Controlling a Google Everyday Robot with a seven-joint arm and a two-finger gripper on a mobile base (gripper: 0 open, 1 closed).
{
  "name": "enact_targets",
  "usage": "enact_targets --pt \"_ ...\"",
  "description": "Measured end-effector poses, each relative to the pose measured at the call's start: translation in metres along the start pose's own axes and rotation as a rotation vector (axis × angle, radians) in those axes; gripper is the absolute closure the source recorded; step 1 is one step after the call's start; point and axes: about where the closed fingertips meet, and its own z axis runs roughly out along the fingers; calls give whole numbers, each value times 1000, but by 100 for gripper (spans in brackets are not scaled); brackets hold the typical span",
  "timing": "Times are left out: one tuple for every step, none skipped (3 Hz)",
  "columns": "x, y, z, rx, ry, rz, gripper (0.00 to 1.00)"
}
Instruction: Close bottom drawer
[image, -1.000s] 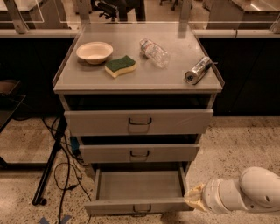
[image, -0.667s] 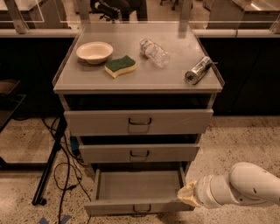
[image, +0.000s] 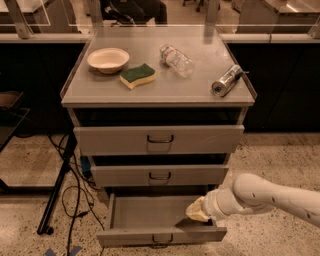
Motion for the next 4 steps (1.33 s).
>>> enact_targets --pt "16 -45 48 -36 -85 15 100" --pt "15 -42 47 -39 -83 13 100" --pt "32 -24 62 -67 -88 31 100" --pt "58 -4 85 -94 -92 62 100"
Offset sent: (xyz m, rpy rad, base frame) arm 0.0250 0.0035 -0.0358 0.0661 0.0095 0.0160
